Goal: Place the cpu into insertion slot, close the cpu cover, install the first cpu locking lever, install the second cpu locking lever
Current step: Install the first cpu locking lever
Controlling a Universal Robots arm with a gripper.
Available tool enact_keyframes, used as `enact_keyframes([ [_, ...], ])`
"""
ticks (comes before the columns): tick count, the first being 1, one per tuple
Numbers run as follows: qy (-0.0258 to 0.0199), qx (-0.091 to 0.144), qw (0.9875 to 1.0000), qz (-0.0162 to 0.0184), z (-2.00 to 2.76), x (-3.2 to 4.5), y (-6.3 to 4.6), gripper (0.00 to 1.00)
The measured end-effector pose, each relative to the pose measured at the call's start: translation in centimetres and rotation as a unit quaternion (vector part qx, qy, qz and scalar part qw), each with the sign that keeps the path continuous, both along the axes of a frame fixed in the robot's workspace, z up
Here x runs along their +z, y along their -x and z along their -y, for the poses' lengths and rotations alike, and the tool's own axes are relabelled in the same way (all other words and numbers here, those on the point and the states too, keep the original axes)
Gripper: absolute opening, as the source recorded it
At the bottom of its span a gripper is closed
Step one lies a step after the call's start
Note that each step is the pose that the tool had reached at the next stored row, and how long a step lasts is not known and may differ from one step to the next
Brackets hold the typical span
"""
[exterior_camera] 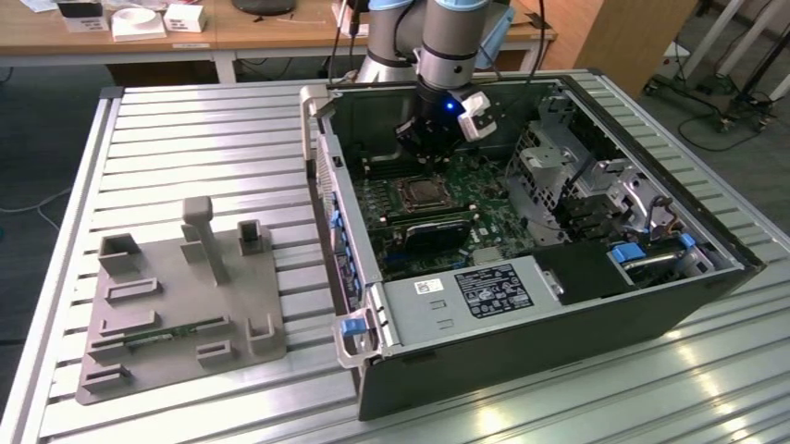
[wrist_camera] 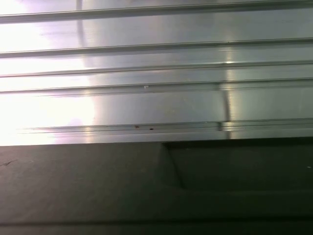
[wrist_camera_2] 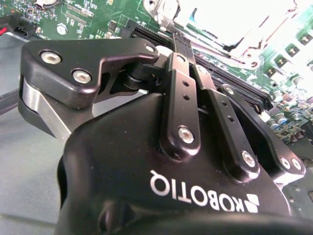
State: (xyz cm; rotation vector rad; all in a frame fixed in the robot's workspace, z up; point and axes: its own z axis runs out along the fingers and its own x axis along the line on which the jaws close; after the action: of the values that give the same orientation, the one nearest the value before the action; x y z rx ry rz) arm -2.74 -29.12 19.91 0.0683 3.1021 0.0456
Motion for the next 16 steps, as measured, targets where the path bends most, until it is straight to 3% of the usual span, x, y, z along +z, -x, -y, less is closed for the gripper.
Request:
enact_keyframes([
  [16, -0.0003, 0.0, 1.0, 0.0, -0.01, 0.17, 0.0, 0.1],
])
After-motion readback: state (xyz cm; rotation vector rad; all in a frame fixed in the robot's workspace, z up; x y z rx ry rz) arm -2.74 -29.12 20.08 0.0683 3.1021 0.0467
